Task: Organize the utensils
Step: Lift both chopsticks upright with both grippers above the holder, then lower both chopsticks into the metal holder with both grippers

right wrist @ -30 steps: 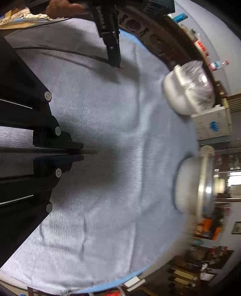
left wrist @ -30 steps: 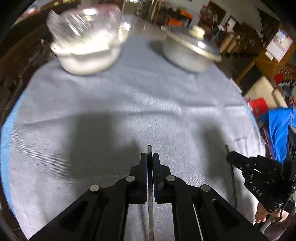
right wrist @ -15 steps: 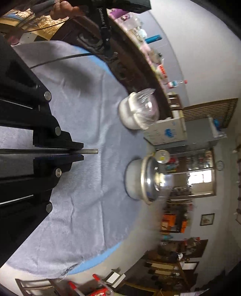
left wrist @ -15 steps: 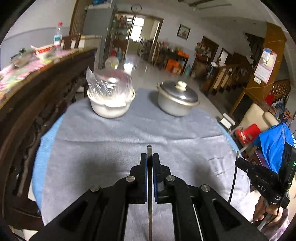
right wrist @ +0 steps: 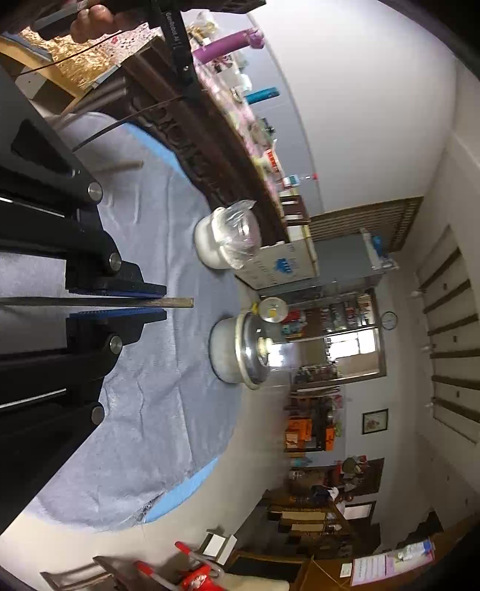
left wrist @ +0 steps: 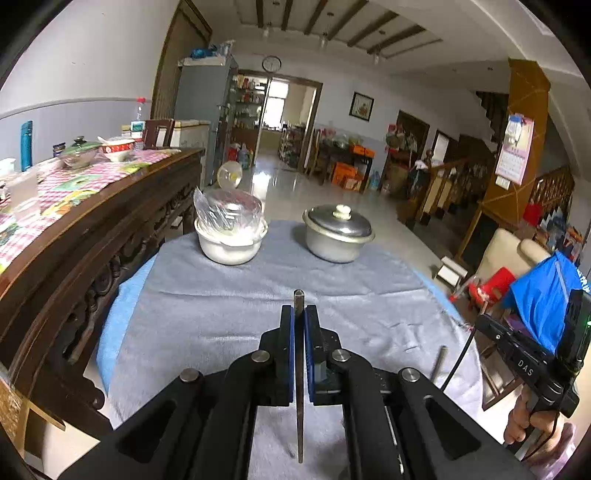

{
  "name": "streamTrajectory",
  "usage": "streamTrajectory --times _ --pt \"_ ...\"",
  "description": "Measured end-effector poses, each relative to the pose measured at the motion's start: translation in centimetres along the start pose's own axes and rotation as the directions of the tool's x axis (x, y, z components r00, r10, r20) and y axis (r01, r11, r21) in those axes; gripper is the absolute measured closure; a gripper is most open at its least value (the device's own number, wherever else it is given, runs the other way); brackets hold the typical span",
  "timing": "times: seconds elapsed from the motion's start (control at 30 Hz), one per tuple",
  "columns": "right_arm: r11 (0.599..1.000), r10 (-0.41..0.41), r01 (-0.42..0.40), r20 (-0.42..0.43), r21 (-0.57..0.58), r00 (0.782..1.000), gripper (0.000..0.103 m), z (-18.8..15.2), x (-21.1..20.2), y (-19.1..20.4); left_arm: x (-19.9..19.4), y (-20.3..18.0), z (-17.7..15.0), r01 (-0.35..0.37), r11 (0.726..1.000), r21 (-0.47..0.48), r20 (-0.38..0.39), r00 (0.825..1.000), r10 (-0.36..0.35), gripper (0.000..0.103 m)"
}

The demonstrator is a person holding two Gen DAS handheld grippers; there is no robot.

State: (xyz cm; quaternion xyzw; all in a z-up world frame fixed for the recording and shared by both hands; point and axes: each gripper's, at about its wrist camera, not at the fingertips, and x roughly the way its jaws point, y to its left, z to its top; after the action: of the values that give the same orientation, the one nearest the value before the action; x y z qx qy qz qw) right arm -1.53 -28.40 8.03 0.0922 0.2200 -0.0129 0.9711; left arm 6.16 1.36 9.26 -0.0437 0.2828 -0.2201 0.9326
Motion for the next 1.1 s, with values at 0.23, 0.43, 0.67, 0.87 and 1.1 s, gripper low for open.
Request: streamTrajectory --times 0.23,0.43,0.67,0.87,1.1 --pt "1.0 0.02 -0.019 0.109 -0.015 0.994 0.097 1.5 -5.2 1.4 -5.1 -1.0 0.6 -0.019 1.0 0.01 0.086 0.996 0.018 0.098" --pt "0.999 0.029 -0.022 0.186 -0.037 0.982 0.097 2.8 -9.1 2.9 -9.3 -2.0 1.5 -0.024 0.999 0.034 0.156 0.988 0.019 0.098" --pt "0.997 0.05 -0.036 0.248 -0.063 0.967 0.097 3.7 -12.5 4.8 -13.8 -3.1 2.1 -0.001 0.999 0.046 0.234 0.972 -0.009 0.098" --pt "0.996 0.066 -0.049 0.269 -0.072 0.961 0.097 3.9 -14.6 6.4 -16.4 -3.8 2.4 0.044 0.999 0.025 0.276 0.96 -0.049 0.098" --pt "0.994 0.094 -0.076 0.279 -0.075 0.956 0.097 3.9 -14.9 7.7 -16.8 -5.5 2.6 0.085 0.996 0.032 0.303 0.949 -0.09 0.098"
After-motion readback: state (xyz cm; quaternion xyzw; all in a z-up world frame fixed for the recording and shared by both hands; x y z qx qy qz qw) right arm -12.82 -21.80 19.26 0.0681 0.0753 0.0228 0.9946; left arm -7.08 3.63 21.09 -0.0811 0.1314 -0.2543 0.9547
